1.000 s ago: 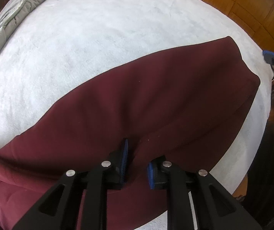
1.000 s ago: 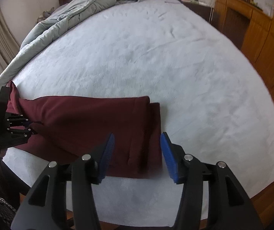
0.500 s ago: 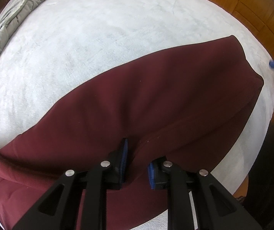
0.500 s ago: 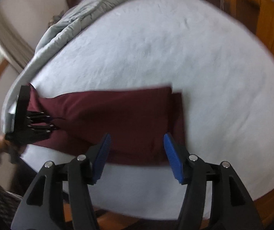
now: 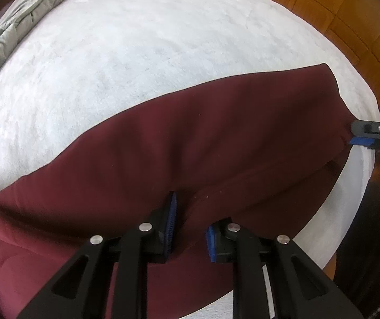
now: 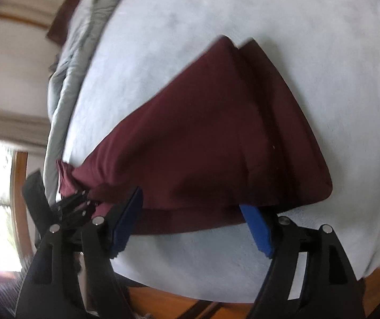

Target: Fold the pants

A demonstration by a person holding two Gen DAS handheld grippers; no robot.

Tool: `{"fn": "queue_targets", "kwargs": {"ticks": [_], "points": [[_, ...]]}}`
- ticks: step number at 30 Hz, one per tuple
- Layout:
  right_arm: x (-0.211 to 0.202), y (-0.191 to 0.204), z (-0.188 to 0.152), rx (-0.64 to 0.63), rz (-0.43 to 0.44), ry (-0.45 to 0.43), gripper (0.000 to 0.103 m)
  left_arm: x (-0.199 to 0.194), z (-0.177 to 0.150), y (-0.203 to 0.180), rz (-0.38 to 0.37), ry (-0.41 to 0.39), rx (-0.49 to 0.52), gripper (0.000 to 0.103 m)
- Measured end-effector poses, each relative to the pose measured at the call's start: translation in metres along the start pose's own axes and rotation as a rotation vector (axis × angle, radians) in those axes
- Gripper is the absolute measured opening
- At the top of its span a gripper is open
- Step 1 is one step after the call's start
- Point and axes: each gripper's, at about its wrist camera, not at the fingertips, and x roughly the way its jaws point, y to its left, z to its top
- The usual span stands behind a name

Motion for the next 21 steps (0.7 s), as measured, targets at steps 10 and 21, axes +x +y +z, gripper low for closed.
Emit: {"fn": "queue_targets", "kwargs": {"ticks": [10, 21], "points": [[0.010, 0.009, -0.011, 0.075, 0.086, 0.039, 0.075, -0.004, -0.008, 0.007, -0.005, -0.020, -0.005, 0.021], [-0.015, 0.013, 0.015, 0.077, 0.109, -0.123, 0.010, -0.018, -0.012, -0.002, 0.037, -0.042, 0.025, 0.021]]}}
